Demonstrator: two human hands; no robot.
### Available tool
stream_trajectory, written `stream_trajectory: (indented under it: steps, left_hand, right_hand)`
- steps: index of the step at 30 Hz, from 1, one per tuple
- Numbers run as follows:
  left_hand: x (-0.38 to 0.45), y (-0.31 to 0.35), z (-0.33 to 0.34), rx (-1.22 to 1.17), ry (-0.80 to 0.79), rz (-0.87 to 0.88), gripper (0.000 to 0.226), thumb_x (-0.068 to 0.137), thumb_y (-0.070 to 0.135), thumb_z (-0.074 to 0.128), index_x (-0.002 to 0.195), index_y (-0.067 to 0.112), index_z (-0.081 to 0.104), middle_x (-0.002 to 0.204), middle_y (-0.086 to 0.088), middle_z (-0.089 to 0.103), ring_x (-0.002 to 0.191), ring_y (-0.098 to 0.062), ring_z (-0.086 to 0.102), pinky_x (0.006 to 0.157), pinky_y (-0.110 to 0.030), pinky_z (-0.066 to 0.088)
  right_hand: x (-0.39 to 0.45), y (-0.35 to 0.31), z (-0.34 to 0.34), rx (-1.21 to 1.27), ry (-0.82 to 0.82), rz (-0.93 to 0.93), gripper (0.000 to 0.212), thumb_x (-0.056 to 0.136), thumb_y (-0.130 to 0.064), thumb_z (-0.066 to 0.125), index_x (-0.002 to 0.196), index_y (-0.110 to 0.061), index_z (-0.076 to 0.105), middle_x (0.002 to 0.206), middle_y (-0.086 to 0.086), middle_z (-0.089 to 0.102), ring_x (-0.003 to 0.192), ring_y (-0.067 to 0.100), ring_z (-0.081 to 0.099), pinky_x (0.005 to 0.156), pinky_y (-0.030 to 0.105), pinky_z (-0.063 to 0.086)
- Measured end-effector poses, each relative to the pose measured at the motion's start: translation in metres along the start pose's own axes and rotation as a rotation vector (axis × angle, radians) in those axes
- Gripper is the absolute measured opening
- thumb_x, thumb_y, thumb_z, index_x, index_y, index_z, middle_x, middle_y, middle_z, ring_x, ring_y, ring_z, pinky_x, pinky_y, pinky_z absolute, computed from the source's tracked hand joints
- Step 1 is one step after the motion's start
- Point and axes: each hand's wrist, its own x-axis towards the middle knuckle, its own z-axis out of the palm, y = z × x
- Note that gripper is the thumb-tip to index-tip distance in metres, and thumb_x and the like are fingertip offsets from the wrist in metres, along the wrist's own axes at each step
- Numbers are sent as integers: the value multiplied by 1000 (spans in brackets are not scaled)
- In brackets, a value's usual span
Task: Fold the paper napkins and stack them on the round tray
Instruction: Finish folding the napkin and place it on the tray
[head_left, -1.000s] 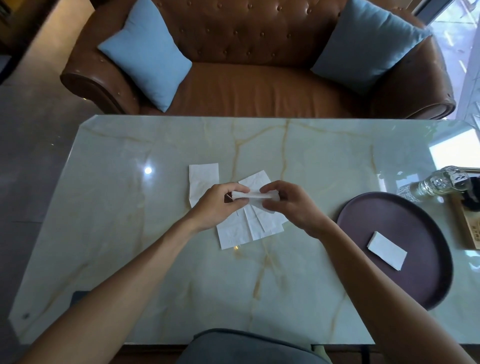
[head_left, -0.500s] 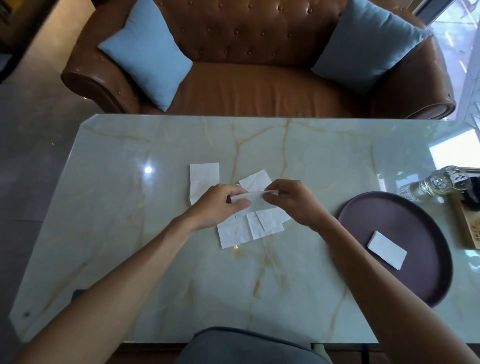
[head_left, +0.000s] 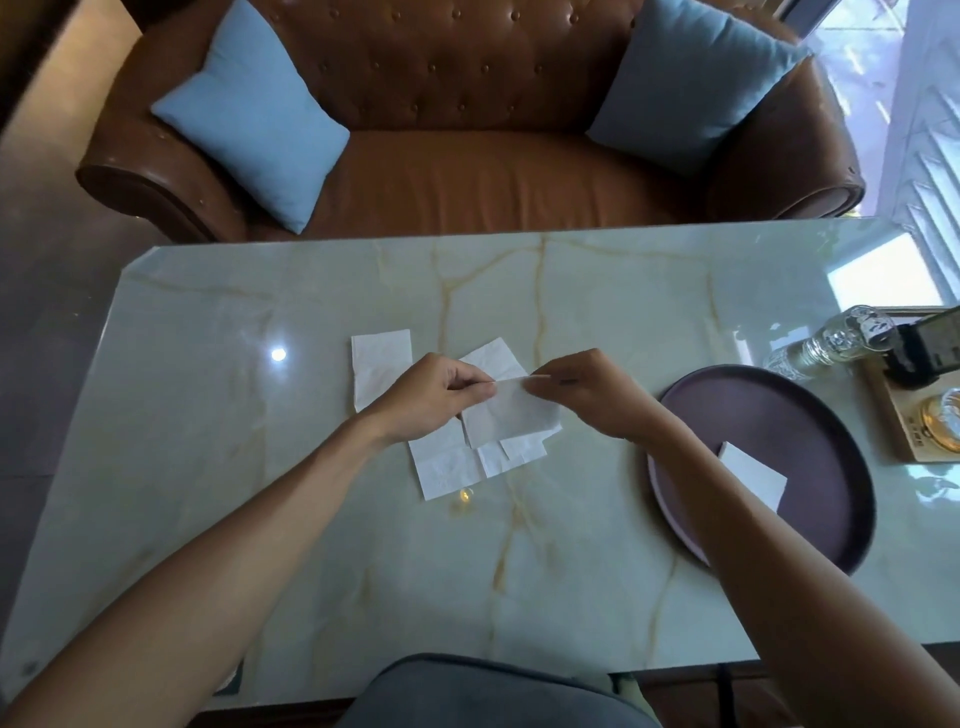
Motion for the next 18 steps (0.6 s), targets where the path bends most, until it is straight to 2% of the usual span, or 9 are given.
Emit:
stream_trajectory:
  steps: [1,3,6,9,11,14,16,18]
  left_hand:
    - [3,3,3,-7,-19,4,21,99,30,66,100,15,81,70,23,69,68,10,56,70,-11,44]
    - [11,10,11,-8,-58,17,20,99,30,67,102,16,81,67,31,65,67,14,57,69,-5,42]
    - [25,24,27,1,-104,29,18,97,28,69,103,17,82,88,21,77,81,11,66,74,-5,43]
    - [41,36,47,20,-156,26,18,98,25,68,104,13,81,97,12,80,89,5,71,80,-9,48]
    - [52,46,64,23,-215,24,19,99,24,67,106,12,80,98,8,81,91,2,72,84,-16,52]
    - [70,60,98,38,-288,43,17,98,25,68,104,16,81,100,4,81,90,-1,72,86,-21,54]
    - [83,69,122,12,-325,43,16,98,23,68,104,15,80,99,4,81,89,-2,72,83,-21,55]
    - [97,78,145,-2,-353,33,16,99,20,67,104,12,80,99,1,81,88,-4,72,84,-25,56]
  right_hand:
    - [-5,5,-5,54,-8,-3,36,99,-34,68,68,-17,67,65,0,39,64,14,32,58,33,27]
    - [-16,16,-15,124,-22,23,36,99,-35,67,79,-5,72,72,2,45,70,15,38,63,33,30]
    - [-32,37,-28,237,17,90,36,99,-29,68,90,6,73,79,5,59,78,15,50,75,35,41]
    - [-56,60,-43,388,145,142,23,99,-20,68,90,-1,78,82,12,75,79,15,66,84,37,50]
    - [-74,76,-51,441,194,153,19,98,-24,69,100,-8,80,95,13,80,86,14,70,88,38,53]
    - [-98,99,-58,578,185,175,28,97,-31,71,118,-13,76,113,8,79,103,16,72,94,35,56]
    - [-112,115,-63,712,191,203,38,98,-42,66,122,-14,74,116,6,78,107,19,72,93,34,58]
    - [-125,132,-71,848,212,239,48,97,-52,60,123,-15,73,120,11,76,110,20,72,94,36,58]
